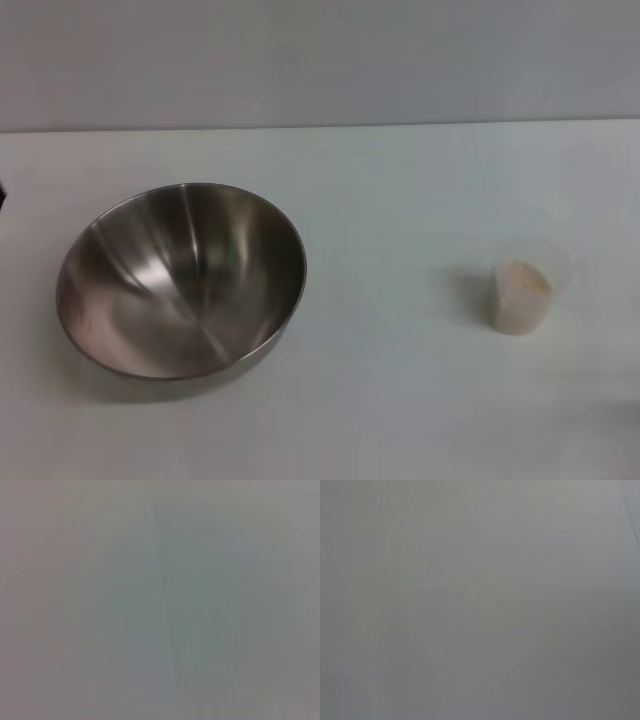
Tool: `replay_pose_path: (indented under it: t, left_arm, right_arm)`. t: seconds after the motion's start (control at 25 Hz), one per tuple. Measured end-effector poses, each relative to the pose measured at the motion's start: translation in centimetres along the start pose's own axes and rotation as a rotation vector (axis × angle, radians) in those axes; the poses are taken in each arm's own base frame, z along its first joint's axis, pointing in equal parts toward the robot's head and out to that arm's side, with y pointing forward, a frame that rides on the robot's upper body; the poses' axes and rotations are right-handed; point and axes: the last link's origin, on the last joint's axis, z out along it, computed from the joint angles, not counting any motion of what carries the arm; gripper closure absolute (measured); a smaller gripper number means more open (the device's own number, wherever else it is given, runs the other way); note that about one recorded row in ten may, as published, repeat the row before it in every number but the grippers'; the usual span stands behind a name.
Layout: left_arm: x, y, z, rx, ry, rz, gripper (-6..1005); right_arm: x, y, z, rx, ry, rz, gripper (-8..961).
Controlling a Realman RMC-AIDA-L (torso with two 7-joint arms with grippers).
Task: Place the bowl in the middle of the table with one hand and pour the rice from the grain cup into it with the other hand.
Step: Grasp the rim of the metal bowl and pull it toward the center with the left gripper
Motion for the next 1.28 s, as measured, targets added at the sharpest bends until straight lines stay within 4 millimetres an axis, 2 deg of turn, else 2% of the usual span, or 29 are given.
replay_pose_path:
  t: [0.04, 0.2, 0.24, 0.28, 0.32, 0.4, 0.44, 0.48, 0.52, 0.56, 0.6, 0.68, 0.88, 1.04, 1.28]
  left_arm:
    - [0.5, 0.7, 0.8, -0.005, -0.001, 0.03, 175]
    - [1.0, 1.4, 2.0, -0.013, -0.031, 0.05, 185]
    - [1.4, 1.8, 2.6, -0.024, -0.049, 0.045, 188]
    - [2.5, 2.6, 4.2, -0.066, -0.117, 0.032, 188]
    - [3.1, 2.8, 4.8, -0.08, -0.135, 0.023, 188]
    - [3.1, 2.8, 4.8, -0.08, -0.135, 0.023, 188]
    - [3.9, 3.0, 5.5, -0.096, -0.149, 0.012, 188]
    - [3.9, 3.0, 5.5, -0.096, -0.149, 0.012, 188]
    - [6.0, 3.8, 7.1, -0.153, -0.207, -0.012, 188]
    - [6.9, 4.0, 7.8, -0.174, -0.239, -0.033, 188]
    - [6.9, 4.0, 7.8, -0.174, -0.239, -0.033, 188]
    - [8.6, 4.3, 9.5, -0.23, -0.361, -0.079, 189]
    - [11.0, 4.4, 11.7, -0.305, -0.533, -0.11, 189]
    - [12.1, 4.3, 12.1, -0.351, -0.62, -0.117, 188]
    - [13.2, 3.5, 11.0, -0.437, -0.765, -0.059, 185]
  right_arm:
    - [0.0, 0.0, 0.1, -0.002, 0.0, 0.0, 108]
    - [0.1, 0.0, 0.2, -0.002, 0.001, 0.0, 108]
    - [0.1, 0.0, 0.3, -0.002, 0.002, -0.001, 108]
    - [0.2, 0.0, 0.4, -0.003, 0.004, -0.001, 108]
    - [0.2, 0.0, 0.4, -0.003, 0.005, -0.002, 108]
    - [0.3, 0.1, 0.6, -0.005, 0.009, -0.001, 108]
    - [0.4, 0.1, 0.7, -0.006, 0.012, -0.001, 108]
    - [0.4, 0.1, 0.7, -0.006, 0.012, -0.001, 108]
    - [0.4, 0.1, 0.7, -0.006, 0.013, -0.001, 108]
    - [0.4, 0.2, 0.9, -0.01, 0.011, 0.001, 108]
    - [0.4, 0.2, 0.9, -0.01, 0.011, 0.001, 108]
    - [0.5, 0.3, 1.1, -0.013, 0.009, 0.002, 109]
    - [0.7, 0.5, 1.6, -0.02, 0.015, 0.005, 109]
    - [0.9, 0.6, 1.8, -0.023, 0.025, 0.003, 109]
    - [1.0, 0.6, 2.0, -0.025, 0.028, 0.001, 109]
